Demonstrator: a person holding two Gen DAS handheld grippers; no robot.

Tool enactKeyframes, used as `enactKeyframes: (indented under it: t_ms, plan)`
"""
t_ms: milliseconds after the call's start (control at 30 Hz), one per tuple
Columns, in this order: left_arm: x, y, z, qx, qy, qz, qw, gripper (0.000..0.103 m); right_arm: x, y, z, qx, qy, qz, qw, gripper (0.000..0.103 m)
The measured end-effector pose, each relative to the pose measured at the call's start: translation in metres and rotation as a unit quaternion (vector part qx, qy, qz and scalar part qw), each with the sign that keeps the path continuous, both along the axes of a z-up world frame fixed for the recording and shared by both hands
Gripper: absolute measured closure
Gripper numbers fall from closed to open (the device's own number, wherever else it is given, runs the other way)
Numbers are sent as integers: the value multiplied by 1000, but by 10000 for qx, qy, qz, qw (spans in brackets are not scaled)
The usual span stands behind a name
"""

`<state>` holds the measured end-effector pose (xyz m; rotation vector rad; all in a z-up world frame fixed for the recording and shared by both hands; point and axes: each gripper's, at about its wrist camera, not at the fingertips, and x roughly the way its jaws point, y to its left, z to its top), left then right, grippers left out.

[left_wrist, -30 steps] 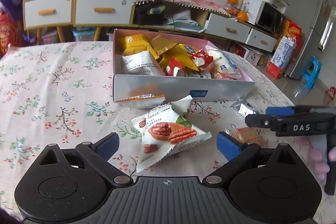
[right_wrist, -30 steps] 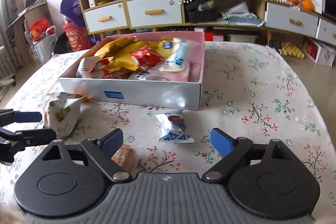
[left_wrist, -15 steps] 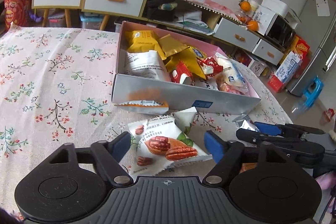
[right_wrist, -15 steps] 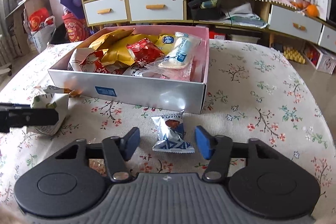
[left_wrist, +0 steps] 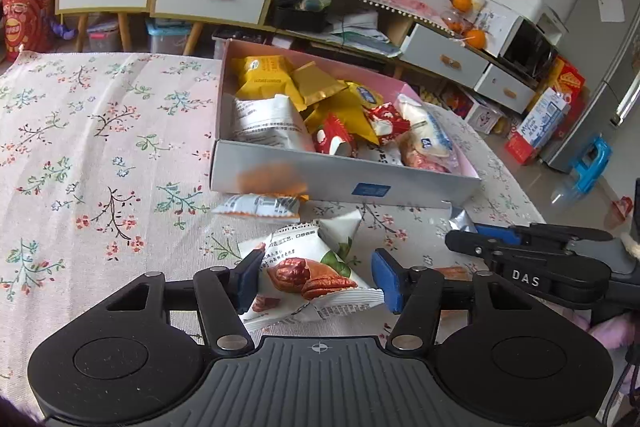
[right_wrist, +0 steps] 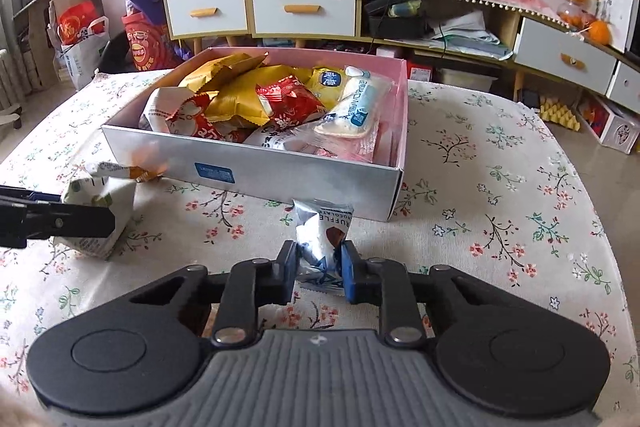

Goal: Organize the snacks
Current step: 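Close the left gripper on the pecan packet while the right closes on the wrapped candy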

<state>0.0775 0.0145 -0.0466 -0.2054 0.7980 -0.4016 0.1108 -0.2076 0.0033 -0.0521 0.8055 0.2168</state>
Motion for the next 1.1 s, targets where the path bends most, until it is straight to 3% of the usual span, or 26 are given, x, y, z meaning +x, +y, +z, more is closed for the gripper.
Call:
enactKeyframes:
  t_ms: [167,200,233,300,567,800,1000,1100]
  plan:
    - [-4,3,6,-49,10,-52,10000,49,0,4,5,32,4,1,10000,83]
    - [-5,3,7,-56,26,-64,10000,53,0,4,6,66,1,-6,10000,83]
    - [-6,3,7,-64,28,-77,9999,70,-1,4,8,98,-13,-11,10000,83]
    - [-6,4,9,-75,48,-95,9999,70,-2,5,12,140,-59,-3,9999,83]
    - [-10,-1,10,187,126,-214,9995,67,-2,7,24,288,-94,-47,9995,83]
    - [-12,-9,2,636,330,-210,9972,50,-3,15,25,249,-33,41,9997,83]
    - [-11,-8,-9,797,549,-227,9950,50,-3,19,23,205,42,84,9997,83]
    - [-12,-6,-9,782,528,-229,9953,56,-2,20,24,188,70,71,9998,83]
